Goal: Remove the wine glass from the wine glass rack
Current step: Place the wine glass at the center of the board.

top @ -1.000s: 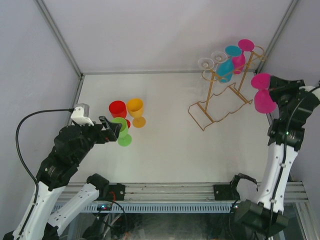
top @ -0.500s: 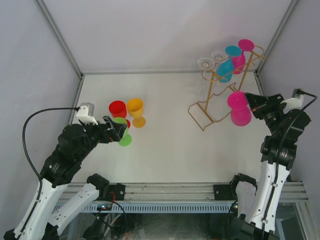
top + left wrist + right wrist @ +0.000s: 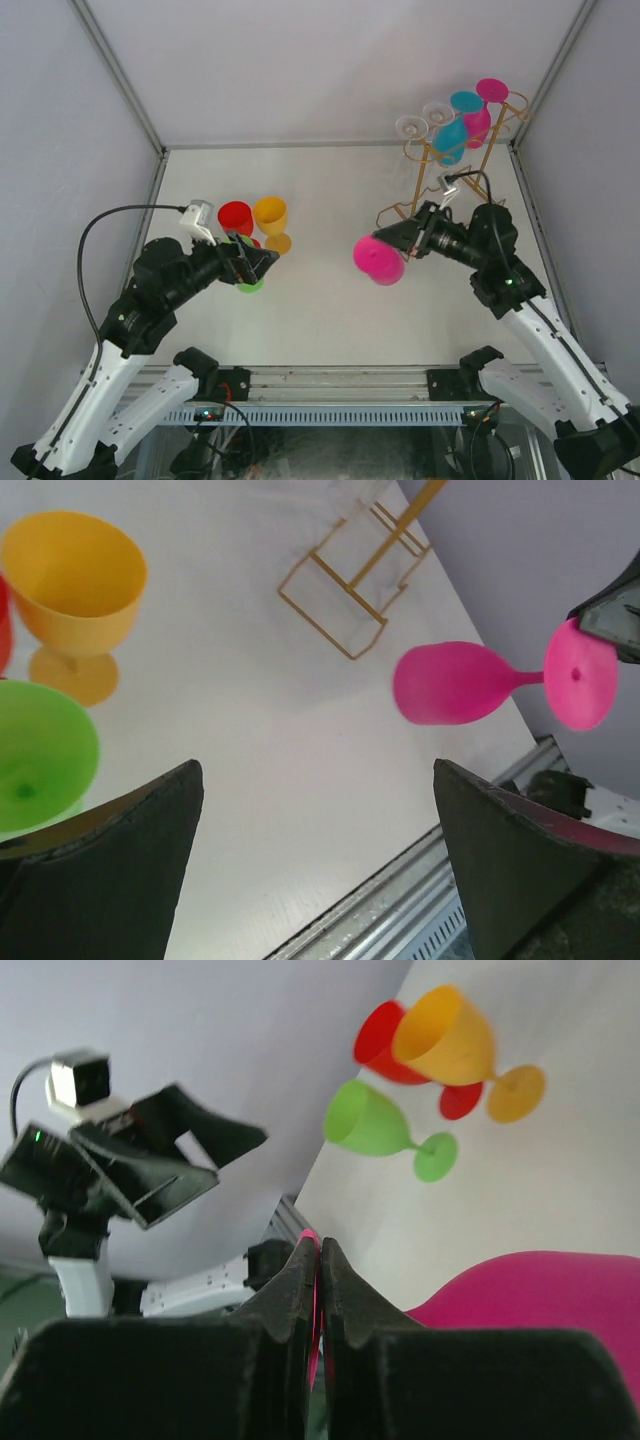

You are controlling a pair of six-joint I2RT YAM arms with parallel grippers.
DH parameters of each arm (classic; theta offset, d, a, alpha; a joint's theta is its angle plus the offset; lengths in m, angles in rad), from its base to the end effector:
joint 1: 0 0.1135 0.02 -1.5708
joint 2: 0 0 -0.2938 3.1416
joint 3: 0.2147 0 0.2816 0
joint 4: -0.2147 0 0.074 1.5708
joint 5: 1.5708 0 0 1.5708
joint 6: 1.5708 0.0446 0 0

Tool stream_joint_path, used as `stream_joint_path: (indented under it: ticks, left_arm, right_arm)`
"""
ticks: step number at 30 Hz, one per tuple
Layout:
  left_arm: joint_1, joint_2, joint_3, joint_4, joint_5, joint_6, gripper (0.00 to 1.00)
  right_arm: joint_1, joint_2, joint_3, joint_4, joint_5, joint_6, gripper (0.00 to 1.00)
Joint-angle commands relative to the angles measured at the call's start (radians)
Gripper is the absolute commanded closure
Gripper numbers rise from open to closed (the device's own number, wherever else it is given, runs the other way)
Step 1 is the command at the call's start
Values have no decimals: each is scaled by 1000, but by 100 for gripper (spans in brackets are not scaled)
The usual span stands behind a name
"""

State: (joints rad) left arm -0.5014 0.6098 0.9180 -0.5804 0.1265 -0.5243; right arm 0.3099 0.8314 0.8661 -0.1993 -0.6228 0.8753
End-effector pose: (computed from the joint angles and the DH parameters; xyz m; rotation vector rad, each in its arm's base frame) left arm 0.1174 -0.0708 0.3906 0.0704 1.9224 -0.8217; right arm 0.1860 0.0869 0.3820 0.0315 1.9218 1.3729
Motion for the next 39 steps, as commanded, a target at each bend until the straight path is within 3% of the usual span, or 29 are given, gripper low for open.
stream_joint_path:
  ticks: [1, 5, 9, 19, 30, 34, 39]
  left_arm:
    - [6, 18, -51, 154, 190, -60, 0]
    - [6, 33, -112, 289, 344, -132, 1]
    - [5, 56, -154, 401, 452, -207, 3]
    - [-66, 126, -149, 467, 486, -207, 13]
    - [-95, 169, -155, 536, 500, -229, 57]
    - [-97, 176, -161, 543, 537, -218, 77]
    - [-101, 172, -160, 557, 548, -209, 95]
  right_arm:
    - [201, 13, -36, 211, 188, -58, 100]
    - [337, 39, -63, 314, 270, -101, 100]
    - [386, 64, -84, 413, 287, -85, 100]
    - [446, 123, -97, 554, 258, -80, 100]
    - [486, 189, -98, 633, 194, -64, 100]
    - [486, 196, -83, 598, 171, -80, 100]
    - [486, 199, -79, 576, 145, -88, 100]
